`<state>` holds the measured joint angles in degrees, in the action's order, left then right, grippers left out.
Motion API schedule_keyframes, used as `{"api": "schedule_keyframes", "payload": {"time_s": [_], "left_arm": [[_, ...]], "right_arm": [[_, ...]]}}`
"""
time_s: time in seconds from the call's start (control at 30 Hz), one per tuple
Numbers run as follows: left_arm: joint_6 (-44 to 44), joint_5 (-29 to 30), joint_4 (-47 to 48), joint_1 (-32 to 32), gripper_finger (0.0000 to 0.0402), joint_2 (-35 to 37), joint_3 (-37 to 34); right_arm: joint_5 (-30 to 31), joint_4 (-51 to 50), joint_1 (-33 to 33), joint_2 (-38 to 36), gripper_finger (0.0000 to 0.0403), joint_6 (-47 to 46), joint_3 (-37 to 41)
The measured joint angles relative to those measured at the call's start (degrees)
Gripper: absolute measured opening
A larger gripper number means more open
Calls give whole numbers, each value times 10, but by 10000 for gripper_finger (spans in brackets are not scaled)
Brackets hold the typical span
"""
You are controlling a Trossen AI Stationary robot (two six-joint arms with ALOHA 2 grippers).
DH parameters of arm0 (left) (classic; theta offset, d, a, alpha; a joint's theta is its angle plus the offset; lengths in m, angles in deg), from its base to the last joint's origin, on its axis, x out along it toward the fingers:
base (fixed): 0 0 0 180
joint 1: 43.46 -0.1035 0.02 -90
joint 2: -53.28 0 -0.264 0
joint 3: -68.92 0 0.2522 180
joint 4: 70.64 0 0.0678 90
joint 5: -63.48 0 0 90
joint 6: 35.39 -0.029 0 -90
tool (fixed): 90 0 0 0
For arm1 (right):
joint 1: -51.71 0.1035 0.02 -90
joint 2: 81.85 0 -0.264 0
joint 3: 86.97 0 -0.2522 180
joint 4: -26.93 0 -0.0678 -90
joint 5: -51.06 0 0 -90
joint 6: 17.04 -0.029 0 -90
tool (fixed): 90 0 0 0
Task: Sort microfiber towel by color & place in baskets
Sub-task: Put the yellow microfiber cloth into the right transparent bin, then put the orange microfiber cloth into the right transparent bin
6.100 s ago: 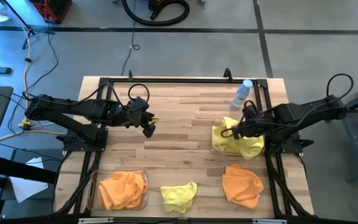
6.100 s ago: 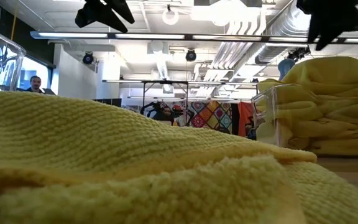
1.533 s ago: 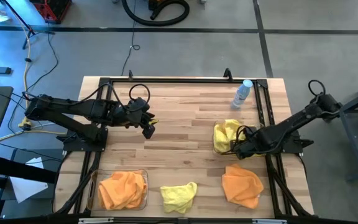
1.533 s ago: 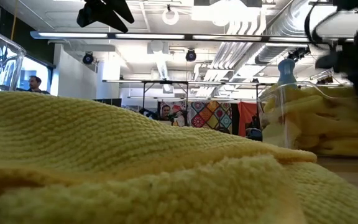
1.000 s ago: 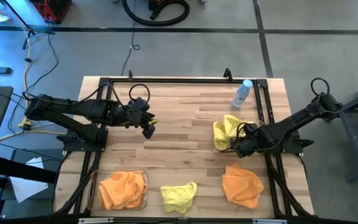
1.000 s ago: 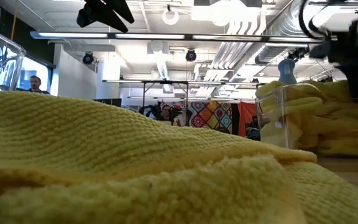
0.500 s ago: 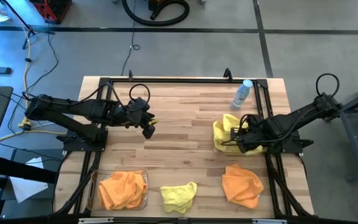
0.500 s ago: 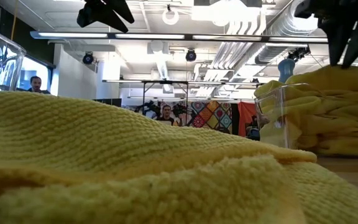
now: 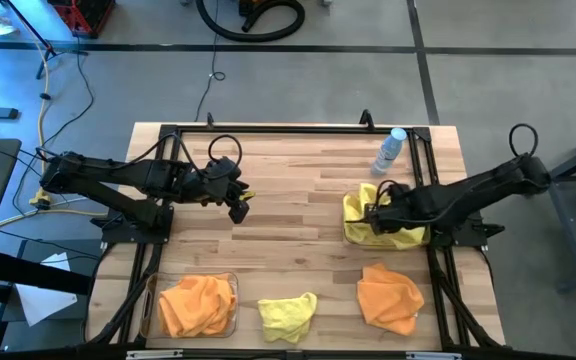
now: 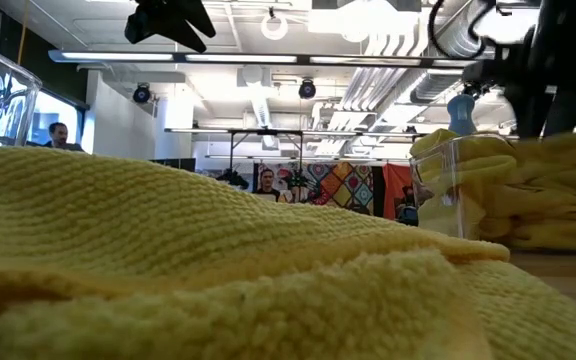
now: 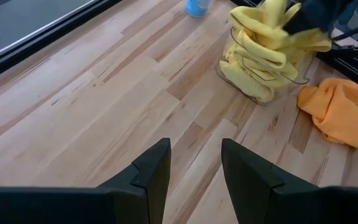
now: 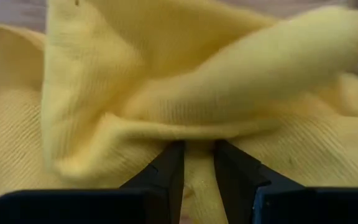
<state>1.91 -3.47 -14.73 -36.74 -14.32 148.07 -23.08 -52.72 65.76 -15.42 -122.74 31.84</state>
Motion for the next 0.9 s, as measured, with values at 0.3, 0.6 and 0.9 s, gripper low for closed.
{"api": "schedule_keyframes", "payload": {"time_s": [0.3,0.6,0.9], "left_arm": [[-20,0,0,0,131,0,0],[-4,0,0,10,131,0,0],[-55,0,0,54,131,-11,0]], "right_arm": [[-28,97,-43,-5,83,57,63],[9,-62,-4,-10,83,77,-100],[55,-86,57,-10,83,263,-185]]}}
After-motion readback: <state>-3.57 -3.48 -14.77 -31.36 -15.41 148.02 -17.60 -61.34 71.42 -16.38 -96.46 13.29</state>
